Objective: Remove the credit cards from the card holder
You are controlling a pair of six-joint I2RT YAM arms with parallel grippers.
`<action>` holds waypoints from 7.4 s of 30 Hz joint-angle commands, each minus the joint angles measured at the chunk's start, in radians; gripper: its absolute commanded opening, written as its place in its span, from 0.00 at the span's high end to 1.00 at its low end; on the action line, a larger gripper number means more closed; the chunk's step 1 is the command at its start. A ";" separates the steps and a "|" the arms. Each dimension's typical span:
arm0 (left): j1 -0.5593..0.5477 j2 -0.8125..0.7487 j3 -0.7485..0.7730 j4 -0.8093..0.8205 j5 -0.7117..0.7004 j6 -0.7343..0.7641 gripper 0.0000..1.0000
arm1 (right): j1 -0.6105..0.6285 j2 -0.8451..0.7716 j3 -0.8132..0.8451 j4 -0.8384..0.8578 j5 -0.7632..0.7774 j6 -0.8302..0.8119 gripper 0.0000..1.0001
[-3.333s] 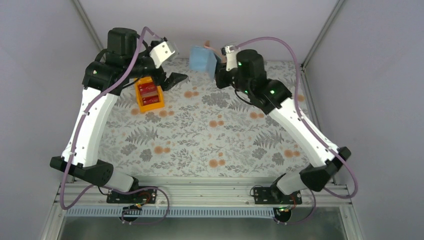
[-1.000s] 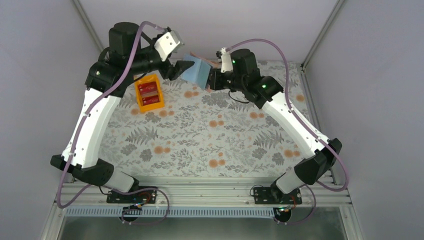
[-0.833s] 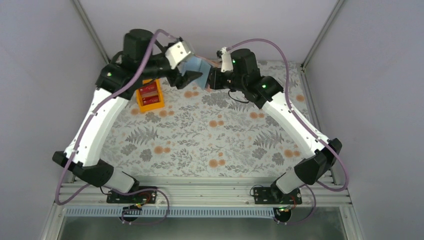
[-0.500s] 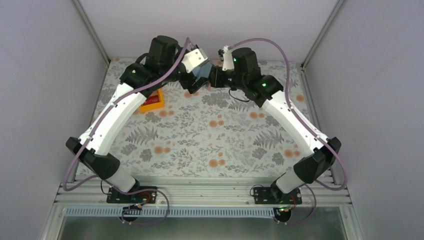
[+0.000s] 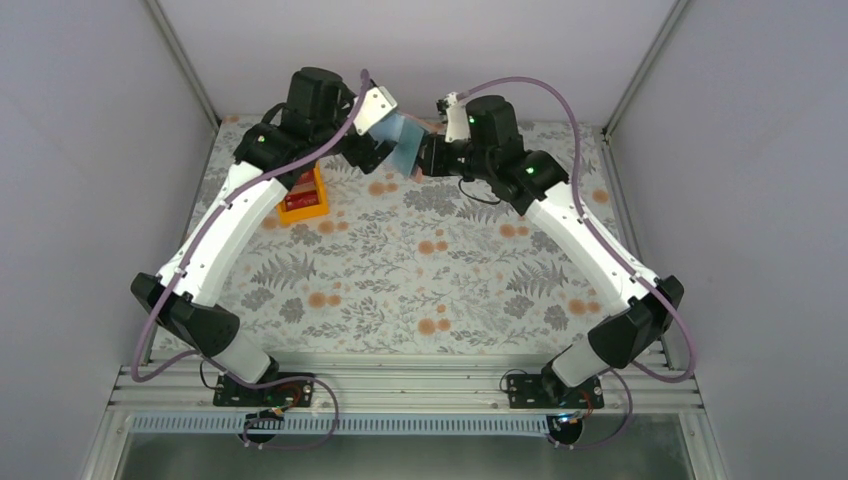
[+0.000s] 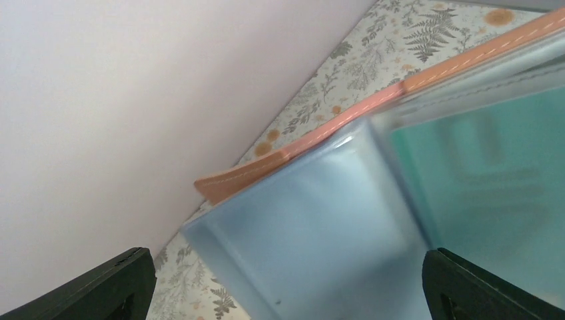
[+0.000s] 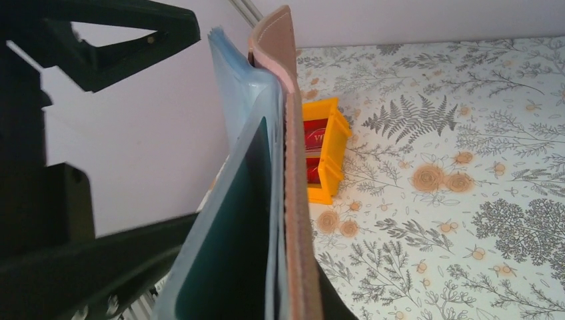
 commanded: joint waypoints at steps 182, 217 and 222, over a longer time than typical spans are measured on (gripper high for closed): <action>0.294 -0.231 -0.216 -0.370 1.322 0.399 0.74 | 0.019 -0.183 -0.079 0.051 -0.661 -0.660 0.96; 0.262 -0.059 -0.842 0.357 1.176 -0.349 0.98 | -0.203 -0.356 -0.146 -0.032 -0.602 -0.632 0.96; 0.250 0.091 -0.886 0.378 1.139 -0.332 0.98 | -0.203 -0.318 -0.139 -0.042 -0.569 -0.602 0.96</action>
